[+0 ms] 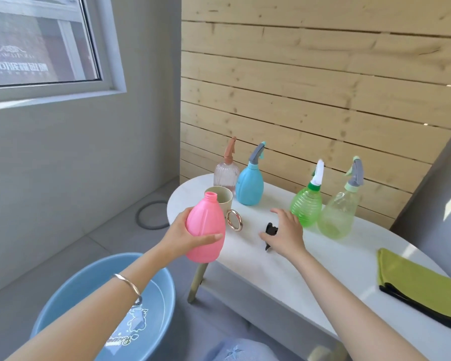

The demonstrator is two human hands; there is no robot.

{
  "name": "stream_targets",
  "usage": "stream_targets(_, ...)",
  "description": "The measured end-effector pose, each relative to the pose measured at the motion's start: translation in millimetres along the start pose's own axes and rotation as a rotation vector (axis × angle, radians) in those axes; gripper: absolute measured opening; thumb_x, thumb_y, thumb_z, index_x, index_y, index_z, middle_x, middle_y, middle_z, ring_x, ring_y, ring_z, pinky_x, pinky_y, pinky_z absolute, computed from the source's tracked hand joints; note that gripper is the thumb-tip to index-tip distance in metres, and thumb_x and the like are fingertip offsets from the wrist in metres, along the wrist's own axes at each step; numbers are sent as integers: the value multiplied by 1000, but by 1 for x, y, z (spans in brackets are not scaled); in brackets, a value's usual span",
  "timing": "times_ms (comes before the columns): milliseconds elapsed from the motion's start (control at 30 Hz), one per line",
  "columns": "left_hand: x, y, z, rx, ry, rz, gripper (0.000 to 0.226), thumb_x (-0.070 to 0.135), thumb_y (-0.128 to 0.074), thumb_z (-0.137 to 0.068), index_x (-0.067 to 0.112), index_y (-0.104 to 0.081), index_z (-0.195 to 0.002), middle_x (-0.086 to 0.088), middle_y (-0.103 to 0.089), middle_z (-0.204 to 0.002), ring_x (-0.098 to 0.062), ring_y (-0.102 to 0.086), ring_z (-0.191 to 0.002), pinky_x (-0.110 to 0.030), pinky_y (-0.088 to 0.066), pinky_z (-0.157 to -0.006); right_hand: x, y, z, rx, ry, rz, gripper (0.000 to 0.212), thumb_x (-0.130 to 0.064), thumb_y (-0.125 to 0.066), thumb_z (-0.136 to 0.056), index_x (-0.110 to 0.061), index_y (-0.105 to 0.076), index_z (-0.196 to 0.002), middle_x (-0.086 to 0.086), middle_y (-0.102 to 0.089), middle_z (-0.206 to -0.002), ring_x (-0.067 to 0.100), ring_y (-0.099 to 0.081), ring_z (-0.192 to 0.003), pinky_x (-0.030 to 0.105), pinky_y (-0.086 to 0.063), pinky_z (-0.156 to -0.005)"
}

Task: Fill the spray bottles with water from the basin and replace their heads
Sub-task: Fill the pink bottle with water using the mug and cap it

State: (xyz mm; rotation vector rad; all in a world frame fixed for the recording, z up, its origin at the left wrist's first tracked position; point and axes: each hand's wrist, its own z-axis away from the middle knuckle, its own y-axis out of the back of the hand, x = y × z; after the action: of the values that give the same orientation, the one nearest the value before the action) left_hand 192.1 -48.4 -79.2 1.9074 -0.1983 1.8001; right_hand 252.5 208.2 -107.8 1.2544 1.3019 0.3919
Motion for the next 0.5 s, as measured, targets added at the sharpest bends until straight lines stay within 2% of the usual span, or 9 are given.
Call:
stream_targets(67, -5, 3, 0, 24, 16, 8, 97, 57, -84, -36, 32, -49, -122, 6, -62, -113, -11, -62, -99, -24, -51, -70, -26, -7, -6, -95, -58, -250, 53, -35, -66, -84, -14, -48, -129, 2, -50, -130, 19, -44, -123, 29, -34, -98)
stream_targets(133, -9, 8, 3, 55, 22, 22, 97, 59, -84, -36, 34, -47, -123, 7, -61, -113, -12, -62, -101, -28, -53, -75, -49, -17, -13, -192, -193, -525, 46, -38, -60, -89, -14, -50, -126, 3, -56, -125, 17, -52, -111, 26, -39, -87)
stream_targets(200, -15, 16, 8, 99, 29, 32, 98, 60, -83, -37, 33, -47, -124, 7, -61, -114, -12, -62, -101, -27, -52, -74, -64, -33, -20, -251, -304, -645, 41, -38, -55, -92, -12, -49, -124, 7, -62, -116, 16, -57, -95, 25, -41, -71)
stream_targets(267, -21, 28, 13, 135, 39, 41, 97, 61, -82, -38, 32, -46, -124, 7, -61, -114, -10, -62, -100, -23, -51, -71, -72, -48, -24, -237, -354, -739, 33, -31, -52, -95, -9, -48, -120, 9, -66, -96, 12, -57, -75, 21, -40, -64)
stream_targets(333, -27, 40, 16, 164, 51, 34, 96, 62, -81, -38, 33, -46, -124, 9, -61, -113, -8, -61, -99, -21, -50, -67, -75, -61, -28, -183, -370, -808, 28, -26, -51, -96, -4, -50, -113, 6, -61, -79, 14, -52, -65, 23, -40, -62)
stream_targets(433, -38, 59, 21, 218, 65, 40, 95, 62, -80, -38, 34, -46, -122, 10, -60, -112, -9, -62, -99, -21, -49, -64, -75, -71, -29, -70, -347, -725, 25, -31, -52, -95, -7, -51, -85, 2, -51, -73, 19, -47, -73, 24, -34, -57)
stream_targets(500, -45, 71, 23, 243, 65, 40, 93, 62, -80, -38, 35, -46, -121, 10, -60, -112, -9, -61, -99, -21, -49, -64, -78, -75, -27, -27, -296, -697, 34, -32, -50, -96, -11, -46, -70, 2, -45, -67, 20, -41, -69, 27, -29, -54)
